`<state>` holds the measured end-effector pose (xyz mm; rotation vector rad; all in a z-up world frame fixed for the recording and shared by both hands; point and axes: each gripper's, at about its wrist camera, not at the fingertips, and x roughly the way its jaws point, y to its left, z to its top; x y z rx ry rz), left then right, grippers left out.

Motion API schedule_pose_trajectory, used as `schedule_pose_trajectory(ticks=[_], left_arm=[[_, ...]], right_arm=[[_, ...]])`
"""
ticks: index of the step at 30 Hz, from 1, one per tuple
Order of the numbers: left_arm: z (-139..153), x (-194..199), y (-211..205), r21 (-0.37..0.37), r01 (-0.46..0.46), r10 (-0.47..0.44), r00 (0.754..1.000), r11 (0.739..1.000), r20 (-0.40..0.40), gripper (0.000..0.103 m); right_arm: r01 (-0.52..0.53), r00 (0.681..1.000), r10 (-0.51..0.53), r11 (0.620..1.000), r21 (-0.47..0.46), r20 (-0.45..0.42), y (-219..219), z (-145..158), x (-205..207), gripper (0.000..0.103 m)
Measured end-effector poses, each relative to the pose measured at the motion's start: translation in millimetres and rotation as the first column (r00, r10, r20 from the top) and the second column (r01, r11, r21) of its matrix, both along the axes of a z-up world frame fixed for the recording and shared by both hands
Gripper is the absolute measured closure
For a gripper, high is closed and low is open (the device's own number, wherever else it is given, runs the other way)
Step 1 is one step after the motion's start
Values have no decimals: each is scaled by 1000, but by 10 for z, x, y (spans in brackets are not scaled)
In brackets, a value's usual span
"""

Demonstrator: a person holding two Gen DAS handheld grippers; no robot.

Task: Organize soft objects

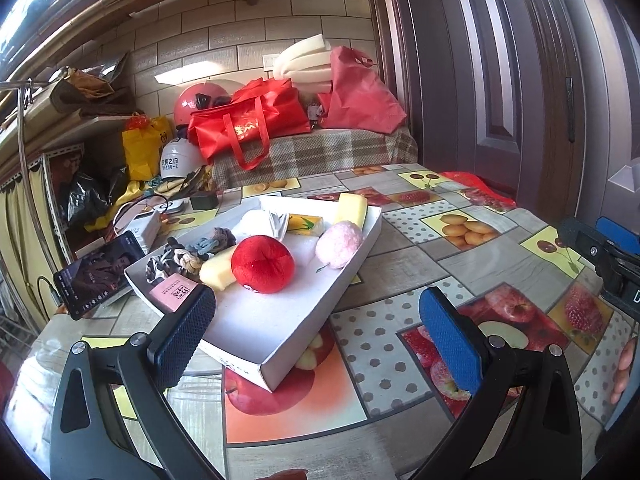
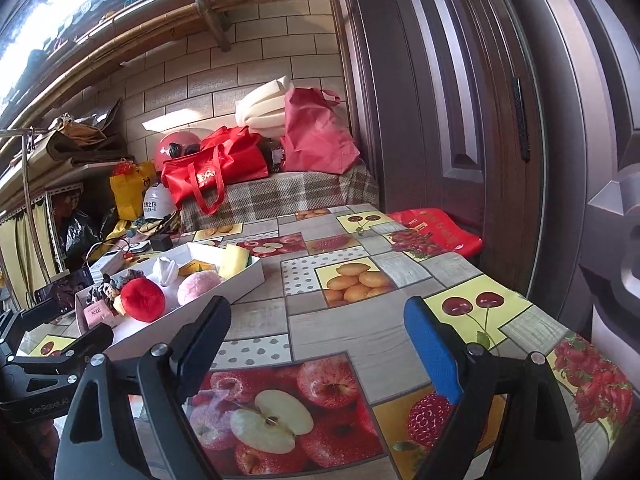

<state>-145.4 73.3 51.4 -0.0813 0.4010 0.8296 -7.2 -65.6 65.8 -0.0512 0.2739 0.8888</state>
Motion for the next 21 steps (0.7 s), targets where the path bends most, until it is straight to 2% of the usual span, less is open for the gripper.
schedule_pose_trajectory(ticks=[4,11,21], left_arm=[[-50,62,85,-32,-44,43,998,999,-46,0],[-86,79,106,-37,-69,66,995,997,-72,0],[-97,65,126,-46,-79,75,995,996,-71,0]], right_arm=[[-20,996,22,1000,-17,87,32,17,-154,14],[-1,1000,1,1000,12,27,2,30,-63,14],[-14,999,14,1000,3,49,9,26,-84,14]])
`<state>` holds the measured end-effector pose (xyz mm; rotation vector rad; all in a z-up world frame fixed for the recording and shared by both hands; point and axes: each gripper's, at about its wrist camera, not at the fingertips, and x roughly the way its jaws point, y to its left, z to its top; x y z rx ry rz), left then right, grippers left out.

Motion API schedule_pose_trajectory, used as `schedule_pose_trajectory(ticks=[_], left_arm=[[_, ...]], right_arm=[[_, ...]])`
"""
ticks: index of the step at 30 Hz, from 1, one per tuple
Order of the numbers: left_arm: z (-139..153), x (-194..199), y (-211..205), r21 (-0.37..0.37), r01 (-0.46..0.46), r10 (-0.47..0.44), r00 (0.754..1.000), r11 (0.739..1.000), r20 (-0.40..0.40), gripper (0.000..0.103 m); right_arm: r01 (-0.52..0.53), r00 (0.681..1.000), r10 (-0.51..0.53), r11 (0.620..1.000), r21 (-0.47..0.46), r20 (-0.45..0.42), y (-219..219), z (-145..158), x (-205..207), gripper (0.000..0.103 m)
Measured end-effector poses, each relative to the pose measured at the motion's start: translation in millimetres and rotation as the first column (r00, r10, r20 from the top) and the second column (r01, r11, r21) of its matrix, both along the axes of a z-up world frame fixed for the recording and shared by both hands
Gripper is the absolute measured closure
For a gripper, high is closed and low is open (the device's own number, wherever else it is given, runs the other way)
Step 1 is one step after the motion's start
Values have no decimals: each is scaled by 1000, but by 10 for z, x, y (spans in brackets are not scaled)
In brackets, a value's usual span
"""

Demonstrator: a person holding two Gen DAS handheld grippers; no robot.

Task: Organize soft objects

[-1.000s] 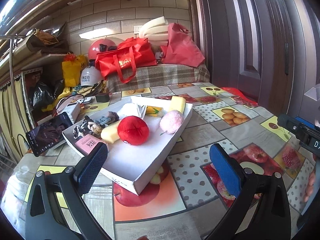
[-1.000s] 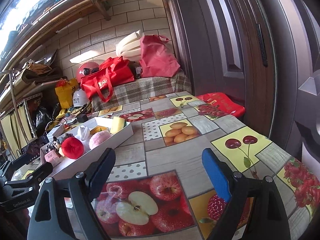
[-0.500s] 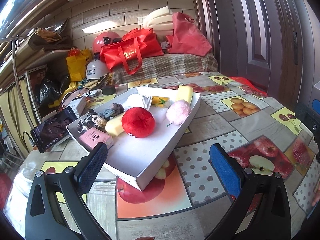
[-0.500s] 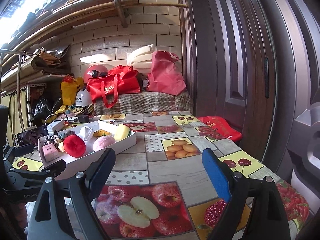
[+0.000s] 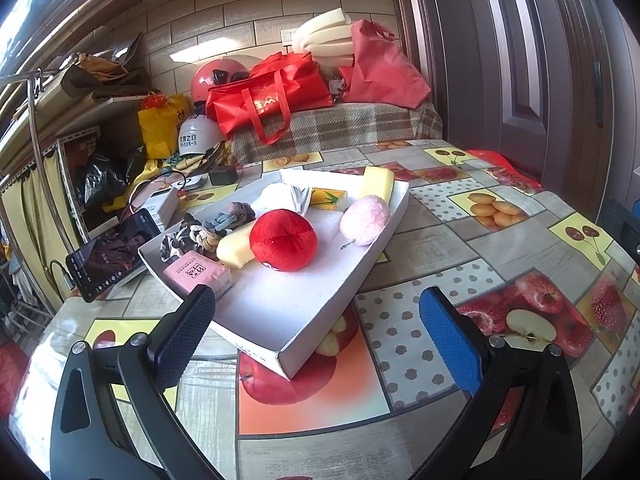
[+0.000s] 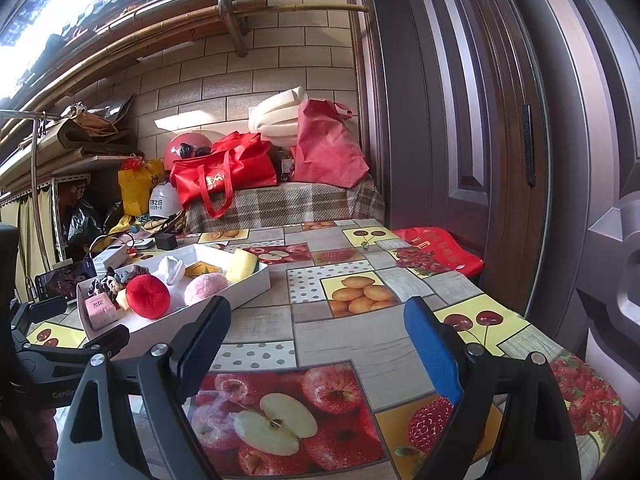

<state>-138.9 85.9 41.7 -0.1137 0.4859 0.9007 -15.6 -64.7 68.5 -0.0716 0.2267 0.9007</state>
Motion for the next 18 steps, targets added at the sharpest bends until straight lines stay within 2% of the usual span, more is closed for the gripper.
schedule_pose_trajectory(ticks=[18], left_arm=[[-11,-9,-1,-5,6,-6,1000,1000,6,0]], right_arm=[[0,1000,0,1000,2,-11,-5,-8,6,14]])
